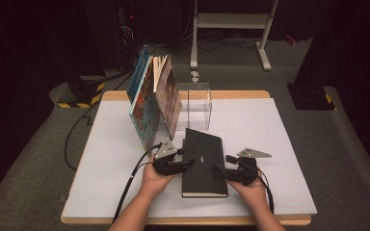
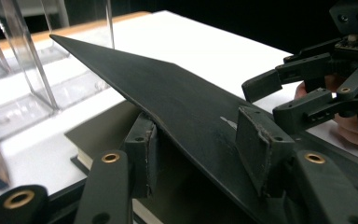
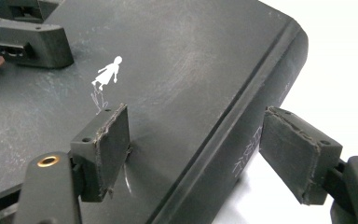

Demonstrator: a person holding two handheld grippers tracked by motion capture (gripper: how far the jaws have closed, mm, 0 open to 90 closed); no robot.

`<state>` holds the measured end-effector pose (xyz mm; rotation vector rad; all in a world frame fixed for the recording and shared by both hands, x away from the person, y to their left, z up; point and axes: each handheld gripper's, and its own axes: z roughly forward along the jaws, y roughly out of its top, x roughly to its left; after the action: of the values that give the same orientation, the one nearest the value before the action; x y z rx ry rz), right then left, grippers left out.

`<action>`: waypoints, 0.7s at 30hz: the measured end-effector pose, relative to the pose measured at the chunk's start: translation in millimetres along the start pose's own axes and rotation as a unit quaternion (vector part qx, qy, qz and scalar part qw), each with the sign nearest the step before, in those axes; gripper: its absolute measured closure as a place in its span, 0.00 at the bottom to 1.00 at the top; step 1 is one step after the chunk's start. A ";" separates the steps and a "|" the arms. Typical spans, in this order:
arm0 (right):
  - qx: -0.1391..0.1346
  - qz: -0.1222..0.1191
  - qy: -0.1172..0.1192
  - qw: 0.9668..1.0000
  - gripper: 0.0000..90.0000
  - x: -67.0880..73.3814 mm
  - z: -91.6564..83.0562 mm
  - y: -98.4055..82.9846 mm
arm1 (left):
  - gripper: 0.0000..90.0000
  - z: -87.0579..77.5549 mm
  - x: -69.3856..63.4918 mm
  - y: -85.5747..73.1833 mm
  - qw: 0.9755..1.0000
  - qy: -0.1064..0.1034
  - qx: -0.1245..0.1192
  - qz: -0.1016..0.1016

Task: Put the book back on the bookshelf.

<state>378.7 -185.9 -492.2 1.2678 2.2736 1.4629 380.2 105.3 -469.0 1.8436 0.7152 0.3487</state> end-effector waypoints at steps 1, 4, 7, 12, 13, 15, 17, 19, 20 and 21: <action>-0.001 0.000 0.001 1.000 0.26 0.2 -0.3 -0.2 | 0.57 -0.1 -0.6 1.0 1.000 0.000 -0.001 0.004; -0.003 0.001 0.003 1.000 0.25 0.5 -1.0 -0.2 | 0.57 -0.7 -2.8 3.9 1.000 0.003 -0.002 0.015; -0.004 0.001 0.005 1.000 0.25 0.8 -1.4 -0.1 | 0.58 -1.2 -4.4 4.7 1.000 0.004 -0.005 0.021; -0.004 0.002 0.008 1.000 0.23 0.2 -1.7 0.3 | 0.58 -2.8 -6.6 4.1 0.999 0.006 -0.013 0.033; -0.004 0.002 0.008 1.000 0.23 0.0 -1.7 0.3 | 0.58 -3.1 -7.2 4.1 0.999 0.007 -0.014 0.034; -0.004 0.003 0.010 1.000 0.23 -0.2 -1.9 0.5 | 0.58 -3.6 -8.3 4.2 0.999 0.008 -0.017 0.038; -0.003 0.006 0.011 1.000 0.22 0.0 -2.3 0.6 | 0.58 -4.5 -9.4 4.5 0.999 0.010 -0.019 0.042; -0.003 0.008 0.012 1.000 0.21 -0.3 -2.5 0.7 | 0.58 -5.4 -10.9 4.3 0.999 0.012 -0.022 0.047; -0.003 0.008 0.012 1.000 0.21 -0.3 -2.5 0.7 | 0.58 -5.4 -10.9 4.3 0.999 0.012 -0.022 0.047; -0.002 0.012 0.015 1.000 0.19 -1.1 -2.6 0.9 | 0.58 -6.4 -12.1 4.1 0.998 0.013 -0.025 0.052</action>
<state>378.5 -188.3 -490.5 1.2867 2.2803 1.5032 368.6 101.5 -461.6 1.8364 0.6253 0.4554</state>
